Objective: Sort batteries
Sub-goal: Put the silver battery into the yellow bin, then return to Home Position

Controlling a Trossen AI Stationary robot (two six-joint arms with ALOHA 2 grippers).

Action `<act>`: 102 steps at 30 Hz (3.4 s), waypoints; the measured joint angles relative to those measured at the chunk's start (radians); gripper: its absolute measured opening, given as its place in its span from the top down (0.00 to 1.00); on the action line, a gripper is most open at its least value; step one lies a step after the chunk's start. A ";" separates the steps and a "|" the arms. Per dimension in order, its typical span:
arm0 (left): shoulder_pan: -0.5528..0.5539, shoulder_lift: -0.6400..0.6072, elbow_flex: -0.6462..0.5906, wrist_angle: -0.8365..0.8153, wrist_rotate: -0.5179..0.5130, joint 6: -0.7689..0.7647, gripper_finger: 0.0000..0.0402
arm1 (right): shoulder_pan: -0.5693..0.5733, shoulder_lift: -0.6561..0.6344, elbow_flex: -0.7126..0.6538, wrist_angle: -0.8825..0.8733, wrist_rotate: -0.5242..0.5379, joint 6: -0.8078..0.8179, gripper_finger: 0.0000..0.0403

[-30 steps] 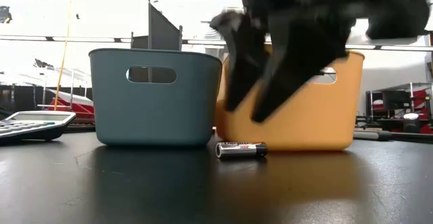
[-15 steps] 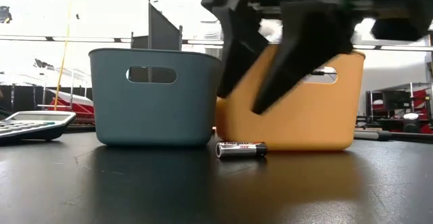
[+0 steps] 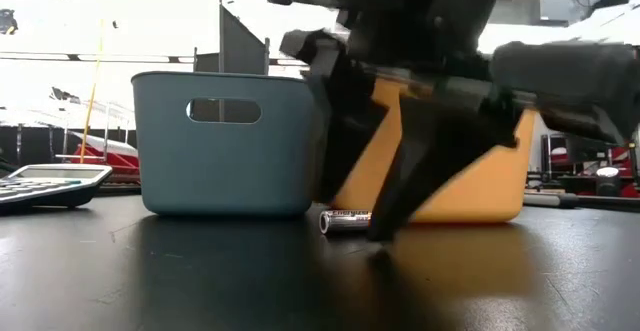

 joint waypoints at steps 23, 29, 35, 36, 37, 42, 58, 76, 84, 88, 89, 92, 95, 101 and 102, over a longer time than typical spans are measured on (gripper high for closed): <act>0.005 0.000 0.000 0.019 0.008 0.019 0.27 | -0.073 0.033 0.069 -0.151 -0.077 0.059 0.43; 0.005 0.000 0.000 0.019 0.008 0.019 0.27 | -0.074 0.034 0.067 -0.149 -0.119 0.028 0.55; 0.005 0.000 0.000 0.020 0.008 0.019 0.27 | -0.079 0.034 0.067 -0.149 -0.170 -0.003 0.73; 0.005 0.000 0.000 0.020 0.008 0.019 0.27 | -0.080 0.035 0.067 -0.150 -0.173 -0.008 0.75; 0.005 0.000 0.000 0.020 0.008 0.019 0.27 | -0.080 0.035 0.067 -0.151 -0.179 -0.015 0.76; 0.005 0.000 0.000 0.020 0.008 0.019 0.27 | -0.070 0.035 0.066 -0.141 -0.197 -0.044 0.85; 0.005 0.000 0.000 0.020 0.008 0.019 0.27 | -0.013 0.001 0.227 -0.163 -0.205 -0.083 0.95; 0.031 0.000 0.000 0.012 0.002 0.088 0.27 | -0.172 -0.766 -0.372 0.057 -0.016 0.127 0.93; 0.039 0.000 0.000 -0.004 -0.001 0.087 0.27 | -0.265 -0.895 -0.619 0.260 -0.044 0.167 0.54; 0.040 -0.002 -0.023 -0.015 -0.046 0.070 0.27 | -0.285 -0.908 -0.629 0.286 -0.044 0.155 0.35; 0.040 -0.002 -0.040 -0.015 -0.053 0.063 0.27 | -0.290 -0.908 -0.630 0.289 -0.044 0.144 0.32; 0.040 -0.001 -0.107 -0.012 -0.078 0.019 0.27 | -0.283 -0.924 -0.630 0.327 -0.044 0.116 0.30; 0.039 -0.002 -0.189 -0.005 -0.091 -0.038 0.30 | -0.261 -0.953 -0.630 0.412 -0.044 0.079 0.30; 0.017 -0.057 -0.371 0.086 -0.133 -0.113 0.47 | -0.223 -1.050 -0.698 0.606 -0.047 0.007 0.51; 0.010 -0.075 -0.407 0.122 -0.138 -0.109 0.51 | -0.222 -1.073 -0.730 0.638 -0.048 0.006 0.57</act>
